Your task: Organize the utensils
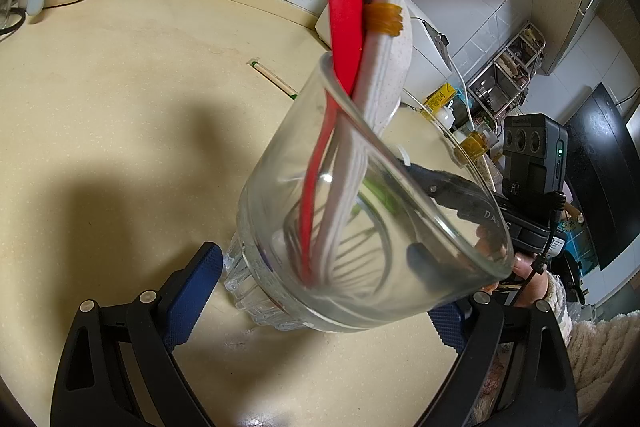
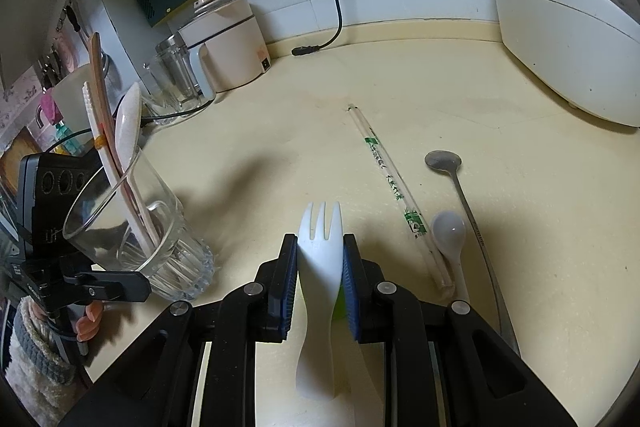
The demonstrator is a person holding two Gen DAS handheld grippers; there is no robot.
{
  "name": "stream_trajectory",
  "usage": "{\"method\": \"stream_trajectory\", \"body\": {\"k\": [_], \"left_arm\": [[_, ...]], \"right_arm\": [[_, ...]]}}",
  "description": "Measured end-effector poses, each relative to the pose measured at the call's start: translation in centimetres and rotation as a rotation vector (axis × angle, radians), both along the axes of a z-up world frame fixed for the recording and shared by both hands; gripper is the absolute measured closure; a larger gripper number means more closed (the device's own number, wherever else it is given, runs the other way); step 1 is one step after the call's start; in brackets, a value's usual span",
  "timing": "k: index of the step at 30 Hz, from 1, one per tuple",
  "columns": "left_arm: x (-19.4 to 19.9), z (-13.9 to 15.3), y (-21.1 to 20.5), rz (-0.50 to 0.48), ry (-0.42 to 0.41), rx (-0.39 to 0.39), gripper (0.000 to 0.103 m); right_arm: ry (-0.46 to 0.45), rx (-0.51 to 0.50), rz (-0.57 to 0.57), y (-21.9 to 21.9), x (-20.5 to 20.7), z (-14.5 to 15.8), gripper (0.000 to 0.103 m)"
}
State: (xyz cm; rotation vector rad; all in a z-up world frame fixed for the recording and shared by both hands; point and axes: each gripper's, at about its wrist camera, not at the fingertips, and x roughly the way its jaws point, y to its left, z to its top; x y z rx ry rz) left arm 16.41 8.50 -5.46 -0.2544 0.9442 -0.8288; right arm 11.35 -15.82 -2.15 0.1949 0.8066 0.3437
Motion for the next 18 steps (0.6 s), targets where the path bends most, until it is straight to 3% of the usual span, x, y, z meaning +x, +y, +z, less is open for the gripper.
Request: {"method": "stream_trajectory", "body": {"k": [18], "left_arm": [[0.0, 0.01, 0.0, 0.0, 0.0, 0.0, 0.008]], "right_arm": [[-0.003, -0.001, 0.009, 0.26, -0.23, 0.23, 0.082]]}}
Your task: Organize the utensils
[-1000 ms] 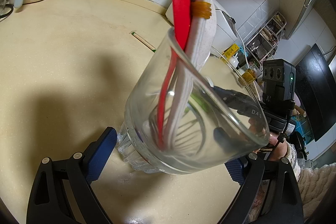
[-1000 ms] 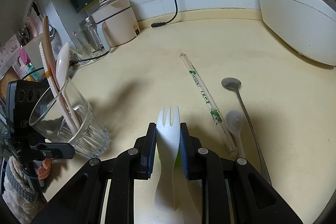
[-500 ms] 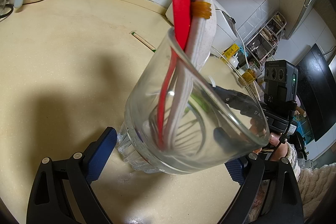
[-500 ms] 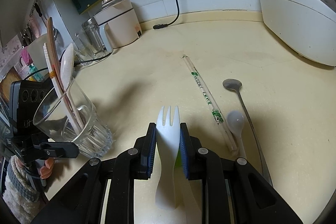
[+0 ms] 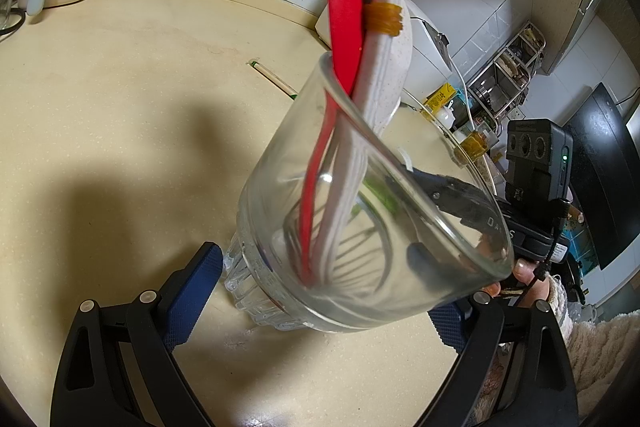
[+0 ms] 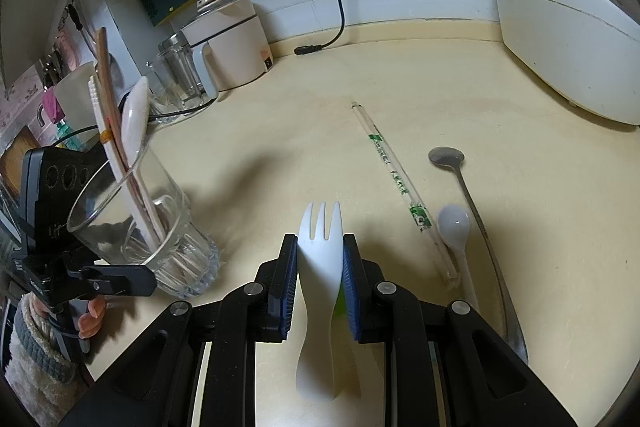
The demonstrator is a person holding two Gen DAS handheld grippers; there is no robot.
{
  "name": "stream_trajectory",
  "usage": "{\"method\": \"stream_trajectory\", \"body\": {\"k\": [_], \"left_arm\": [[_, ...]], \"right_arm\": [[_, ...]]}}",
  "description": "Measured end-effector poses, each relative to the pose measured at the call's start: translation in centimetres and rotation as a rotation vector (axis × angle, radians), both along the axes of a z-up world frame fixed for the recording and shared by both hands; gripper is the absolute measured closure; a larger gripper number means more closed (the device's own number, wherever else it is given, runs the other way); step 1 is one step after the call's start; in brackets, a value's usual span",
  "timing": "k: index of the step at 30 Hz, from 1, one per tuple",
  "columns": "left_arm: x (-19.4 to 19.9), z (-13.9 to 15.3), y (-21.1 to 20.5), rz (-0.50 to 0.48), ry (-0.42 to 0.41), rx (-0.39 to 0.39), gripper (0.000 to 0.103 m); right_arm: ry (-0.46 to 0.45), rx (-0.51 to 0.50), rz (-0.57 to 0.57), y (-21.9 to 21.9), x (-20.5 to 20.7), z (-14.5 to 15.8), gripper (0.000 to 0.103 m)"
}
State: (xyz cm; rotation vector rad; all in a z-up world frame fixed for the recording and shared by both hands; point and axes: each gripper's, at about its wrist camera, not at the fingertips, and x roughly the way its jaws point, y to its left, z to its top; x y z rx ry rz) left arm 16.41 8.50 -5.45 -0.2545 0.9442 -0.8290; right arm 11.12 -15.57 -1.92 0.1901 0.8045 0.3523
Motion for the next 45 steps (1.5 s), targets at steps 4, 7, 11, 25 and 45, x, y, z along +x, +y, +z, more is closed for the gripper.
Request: {"method": "stream_trajectory", "body": {"k": [4, 7, 11, 25, 45], "left_arm": [[0.0, 0.0, 0.0, 0.0, 0.0, 0.0, 0.008], [0.0, 0.0, 0.0, 0.0, 0.0, 0.0, 0.008], [0.0, 0.0, 0.0, 0.0, 0.0, 0.0, 0.008], [0.0, 0.0, 0.0, 0.0, 0.0, 0.0, 0.008], [0.0, 0.0, 0.0, 0.0, 0.0, 0.0, 0.008]], "right_arm": [[-0.004, -0.001, 0.006, 0.3, -0.1, 0.0, 0.082], [-0.004, -0.003, 0.005, 0.4, -0.2, 0.0, 0.082], [-0.005, -0.002, 0.006, 0.4, -0.2, 0.0, 0.082], [0.015, 0.014, 0.002, 0.1, 0.0, -0.1, 0.07], [0.003, -0.308, 0.08, 4.9, 0.2, -1.7, 0.075]]}}
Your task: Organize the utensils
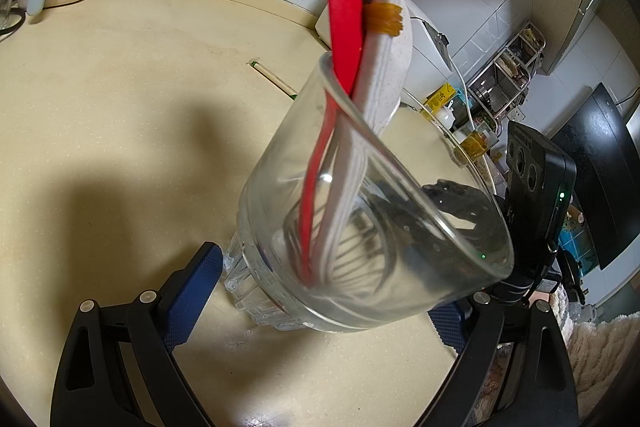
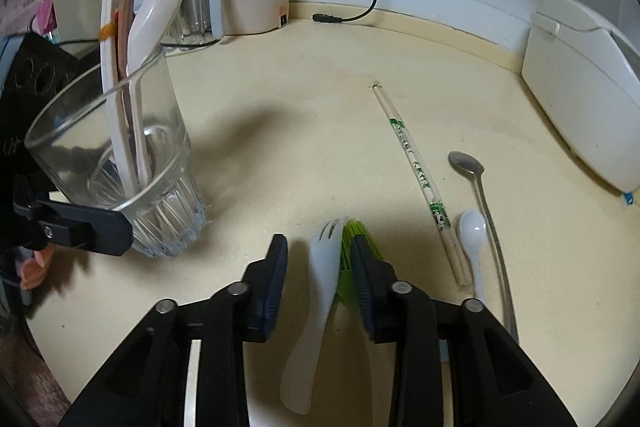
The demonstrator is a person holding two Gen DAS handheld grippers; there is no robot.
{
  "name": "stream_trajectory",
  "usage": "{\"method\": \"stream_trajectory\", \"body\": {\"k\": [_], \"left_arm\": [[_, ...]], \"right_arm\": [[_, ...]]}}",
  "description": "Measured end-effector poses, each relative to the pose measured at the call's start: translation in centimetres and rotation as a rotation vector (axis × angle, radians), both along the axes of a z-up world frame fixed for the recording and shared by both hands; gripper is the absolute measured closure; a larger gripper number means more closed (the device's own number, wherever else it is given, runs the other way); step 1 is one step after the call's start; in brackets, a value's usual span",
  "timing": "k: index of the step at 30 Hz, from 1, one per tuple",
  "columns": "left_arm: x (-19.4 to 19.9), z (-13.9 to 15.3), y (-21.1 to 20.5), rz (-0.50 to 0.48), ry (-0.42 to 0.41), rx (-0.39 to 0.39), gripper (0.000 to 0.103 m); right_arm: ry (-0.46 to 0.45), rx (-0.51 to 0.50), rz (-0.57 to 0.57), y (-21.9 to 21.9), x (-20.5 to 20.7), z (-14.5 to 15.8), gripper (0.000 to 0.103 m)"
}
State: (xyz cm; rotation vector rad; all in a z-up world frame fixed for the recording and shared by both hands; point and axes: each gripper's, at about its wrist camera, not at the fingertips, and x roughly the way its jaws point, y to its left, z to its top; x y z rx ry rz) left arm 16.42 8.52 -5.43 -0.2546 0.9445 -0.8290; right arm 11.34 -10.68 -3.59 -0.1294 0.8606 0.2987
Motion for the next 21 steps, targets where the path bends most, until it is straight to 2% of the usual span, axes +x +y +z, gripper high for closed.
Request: {"method": "stream_trajectory", "body": {"k": [2, 4, 8, 10, 13, 16, 18, 20, 21], "left_arm": [[0.0, 0.0, 0.0, 0.0, 0.0, 0.0, 0.008], [0.0, 0.0, 0.0, 0.0, 0.0, 0.0, 0.008], [0.0, 0.0, 0.0, 0.0, 0.0, 0.0, 0.008], [0.0, 0.0, 0.0, 0.0, 0.0, 0.0, 0.008], [0.0, 0.0, 0.0, 0.0, 0.0, 0.0, 0.008], [0.0, 0.0, 0.0, 0.0, 0.0, 0.0, 0.008], [0.0, 0.0, 0.0, 0.0, 0.0, 0.0, 0.008], [0.0, 0.0, 0.0, 0.0, 0.0, 0.0, 0.008], [0.0, 0.0, 0.0, 0.0, 0.0, 0.0, 0.008]], "right_arm": [[-0.005, -0.018, 0.001, 0.0, 0.0, 0.0, 0.086], [-0.008, -0.015, 0.003, 0.0, -0.1, 0.0, 0.091], [-0.036, 0.001, 0.023, 0.1, -0.7, 0.4, 0.095], [-0.046, 0.042, 0.046, 0.1, -1.0, 0.7, 0.095], [-0.021, 0.111, 0.075, -0.1, -1.0, 0.9, 0.095], [-0.012, 0.118, 0.058, -0.5, -0.9, 0.8, 0.095], [0.001, 0.085, 0.05, -0.7, -0.8, 0.6, 0.092], [0.009, 0.035, 0.053, -0.2, -0.9, 0.4, 0.08], [0.01, 0.011, 0.06, 0.2, -0.9, 0.1, 0.079]]}}
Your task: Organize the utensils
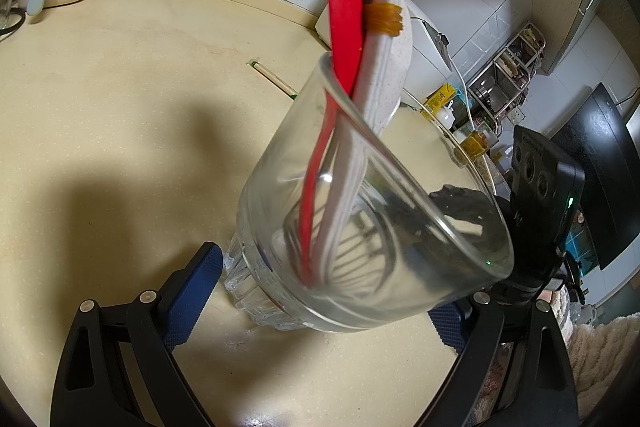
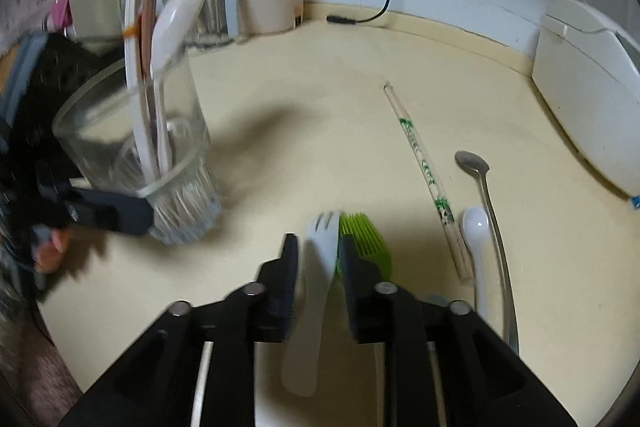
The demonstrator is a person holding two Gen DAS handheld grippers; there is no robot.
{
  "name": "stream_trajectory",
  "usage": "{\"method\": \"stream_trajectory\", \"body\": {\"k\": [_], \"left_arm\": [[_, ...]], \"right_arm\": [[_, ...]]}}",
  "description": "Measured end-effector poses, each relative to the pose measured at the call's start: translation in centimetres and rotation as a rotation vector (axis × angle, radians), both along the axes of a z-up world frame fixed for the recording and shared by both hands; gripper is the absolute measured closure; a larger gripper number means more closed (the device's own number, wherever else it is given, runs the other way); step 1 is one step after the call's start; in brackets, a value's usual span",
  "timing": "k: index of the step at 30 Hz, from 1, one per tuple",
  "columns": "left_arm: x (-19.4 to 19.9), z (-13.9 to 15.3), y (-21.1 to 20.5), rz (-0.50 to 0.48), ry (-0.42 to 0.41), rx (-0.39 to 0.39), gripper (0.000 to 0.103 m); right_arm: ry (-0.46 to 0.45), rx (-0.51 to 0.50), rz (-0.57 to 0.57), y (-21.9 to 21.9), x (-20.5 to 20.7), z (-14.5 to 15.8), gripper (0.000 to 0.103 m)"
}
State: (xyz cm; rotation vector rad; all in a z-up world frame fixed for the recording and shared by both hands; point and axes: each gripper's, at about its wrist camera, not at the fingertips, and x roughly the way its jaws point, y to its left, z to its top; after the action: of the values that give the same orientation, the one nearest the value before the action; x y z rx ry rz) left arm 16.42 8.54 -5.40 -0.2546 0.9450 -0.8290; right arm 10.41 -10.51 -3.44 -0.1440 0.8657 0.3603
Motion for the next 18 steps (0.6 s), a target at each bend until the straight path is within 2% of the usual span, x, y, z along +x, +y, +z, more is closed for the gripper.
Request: {"method": "stream_trajectory", "body": {"k": [3, 12, 18], "left_arm": [[0.0, 0.0, -0.01, 0.0, 0.0, 0.0, 0.008], [-0.01, 0.01, -0.03, 0.0, 0.0, 0.0, 0.008], [0.0, 0.01, 0.0, 0.0, 0.0, 0.0, 0.008]], "right_arm": [[-0.012, -0.054, 0.007, 0.66, -0.24, -0.02, 0.078], [-0.001, -0.021, 0.007, -0.14, 0.1, -0.13, 0.077], [0.034, -0.081, 0.019, 0.7, -0.66, 0.14, 0.077]]}}
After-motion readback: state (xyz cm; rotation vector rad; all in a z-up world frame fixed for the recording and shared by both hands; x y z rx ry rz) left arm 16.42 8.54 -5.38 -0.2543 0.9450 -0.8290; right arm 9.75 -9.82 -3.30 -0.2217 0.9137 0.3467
